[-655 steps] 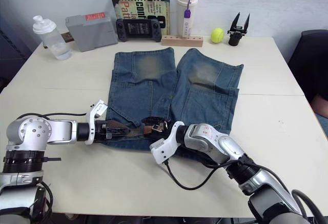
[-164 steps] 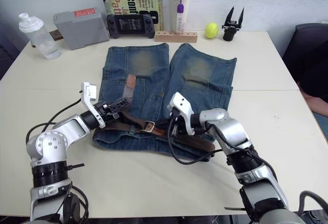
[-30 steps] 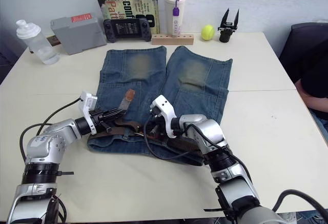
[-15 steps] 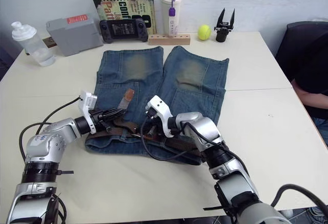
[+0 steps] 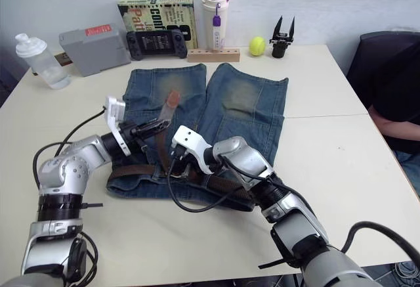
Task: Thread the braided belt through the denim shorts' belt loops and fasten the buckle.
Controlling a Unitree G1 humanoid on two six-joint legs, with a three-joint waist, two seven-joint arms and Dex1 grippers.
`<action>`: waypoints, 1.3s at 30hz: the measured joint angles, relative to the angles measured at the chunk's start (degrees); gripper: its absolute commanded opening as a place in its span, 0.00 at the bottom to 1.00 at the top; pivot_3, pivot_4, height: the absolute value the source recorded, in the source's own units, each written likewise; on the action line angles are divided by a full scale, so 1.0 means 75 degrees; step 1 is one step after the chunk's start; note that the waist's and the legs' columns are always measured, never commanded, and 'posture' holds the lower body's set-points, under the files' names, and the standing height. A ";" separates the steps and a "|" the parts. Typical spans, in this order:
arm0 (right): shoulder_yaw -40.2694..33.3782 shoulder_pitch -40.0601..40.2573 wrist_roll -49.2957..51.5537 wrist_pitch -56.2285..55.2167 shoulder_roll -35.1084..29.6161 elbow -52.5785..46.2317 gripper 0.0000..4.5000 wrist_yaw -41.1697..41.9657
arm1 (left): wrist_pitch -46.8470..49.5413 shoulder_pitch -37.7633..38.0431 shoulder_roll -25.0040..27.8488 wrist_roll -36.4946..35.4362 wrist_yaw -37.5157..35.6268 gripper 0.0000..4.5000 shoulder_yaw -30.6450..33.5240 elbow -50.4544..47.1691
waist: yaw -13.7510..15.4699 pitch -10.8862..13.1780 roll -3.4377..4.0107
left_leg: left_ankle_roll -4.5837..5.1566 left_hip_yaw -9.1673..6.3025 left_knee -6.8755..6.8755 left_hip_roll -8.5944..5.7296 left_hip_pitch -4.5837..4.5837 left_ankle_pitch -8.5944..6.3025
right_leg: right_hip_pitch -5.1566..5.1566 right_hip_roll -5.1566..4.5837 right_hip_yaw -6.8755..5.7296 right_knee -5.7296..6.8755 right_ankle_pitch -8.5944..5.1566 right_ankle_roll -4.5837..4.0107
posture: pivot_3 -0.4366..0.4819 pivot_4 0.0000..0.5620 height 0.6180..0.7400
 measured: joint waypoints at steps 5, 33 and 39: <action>0.0203 0.0017 -0.0401 -0.0398 0.0002 0.0026 0.00 0.0064 | 0.0125 -0.0883 -0.0411 -0.0040 -0.0228 0.00 -0.0159 0.1264 | 0.0036 -0.0035 0.0017 | -0.0011 -0.0003 0.0001 0.0010 0.0021 -0.0003 | 0.0008 0.0023 0.0015 0.0005 -0.0006 -0.0011 | 0.48 0.27 0.78; 0.0423 0.0179 -0.2069 -0.1895 -0.0078 0.0084 0.00 0.0722 | -0.3254 -0.6426 -0.2381 0.3595 -0.3411 0.00 -0.1854 0.9338 | 0.0238 -0.0137 0.0050 | -0.0051 -0.0013 0.0006 0.0005 0.0069 -0.0048 | 0.0037 0.0028 0.0029 -0.0003 -0.0013 -0.0025 | 0.48 0.27 0.78; 0.0361 0.0192 -0.2214 -0.1958 -0.0077 0.0086 0.00 0.0725 | -0.3535 -0.6873 -0.2447 0.3815 -0.2947 0.00 -0.1668 0.9897 | 0.0258 -0.0129 0.0057 | -0.0050 -0.0020 0.0005 0.0005 0.0063 -0.0048 | 0.0008 0.0024 0.0024 -0.0003 -0.0013 -0.0025 | 0.48 0.27 0.78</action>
